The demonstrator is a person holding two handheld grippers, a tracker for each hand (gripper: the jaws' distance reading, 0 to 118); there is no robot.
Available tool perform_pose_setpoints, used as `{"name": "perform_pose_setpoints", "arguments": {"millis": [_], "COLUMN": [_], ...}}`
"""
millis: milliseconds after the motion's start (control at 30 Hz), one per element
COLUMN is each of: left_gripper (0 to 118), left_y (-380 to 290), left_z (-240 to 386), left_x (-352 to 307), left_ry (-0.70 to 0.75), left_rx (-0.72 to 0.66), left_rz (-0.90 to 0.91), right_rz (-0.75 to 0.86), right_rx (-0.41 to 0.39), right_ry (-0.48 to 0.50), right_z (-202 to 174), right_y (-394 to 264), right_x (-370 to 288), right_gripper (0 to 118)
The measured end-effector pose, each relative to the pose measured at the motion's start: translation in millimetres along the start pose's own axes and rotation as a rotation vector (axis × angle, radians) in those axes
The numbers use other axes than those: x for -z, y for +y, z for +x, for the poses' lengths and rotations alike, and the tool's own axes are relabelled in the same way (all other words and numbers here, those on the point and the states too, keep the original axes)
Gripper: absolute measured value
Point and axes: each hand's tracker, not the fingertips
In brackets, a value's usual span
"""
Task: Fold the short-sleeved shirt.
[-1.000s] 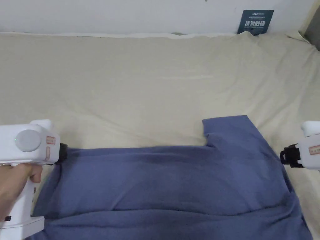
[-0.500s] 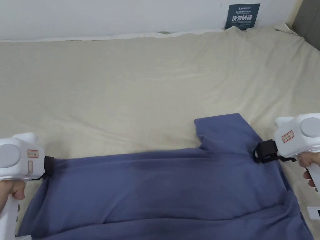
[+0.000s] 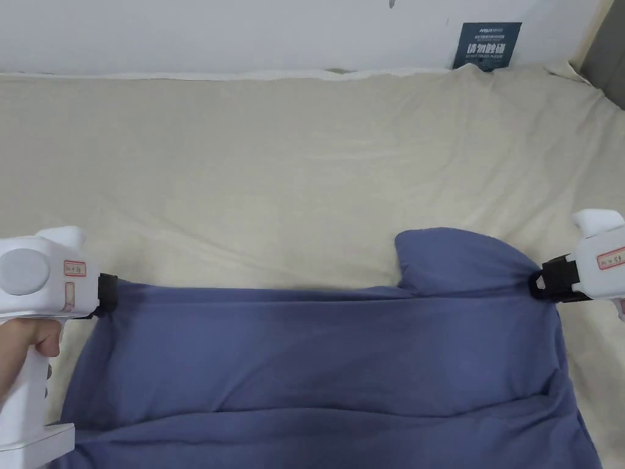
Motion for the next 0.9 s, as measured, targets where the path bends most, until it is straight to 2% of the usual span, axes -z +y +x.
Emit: {"name": "perform_pose_setpoints", "arguments": {"millis": [433, 733, 900], "left_gripper": [0, 0, 0], "left_y": [-41.4, -116.2, -174.2], "left_z": [-32.1, -46.0, -53.8], "left_x": [-81.4, -140.3, -153.4], "left_ry": [-0.047, -0.058, -0.065], "left_rx": [-0.042, -0.051, -0.074], "left_rz": [0.075, 0.117, 0.103], "right_rz": [0.143, 0.187, 0.168], "right_rx": [-0.022, -0.01, 0.041], "right_ry": [0.042, 0.079, 0.096], "right_z": [-12.6, -14.2, -11.8], "right_y": [-40.4, -119.6, -182.0], "right_x": [-88.3, -134.4, -141.5], "right_gripper": [4, 4, 4]}}
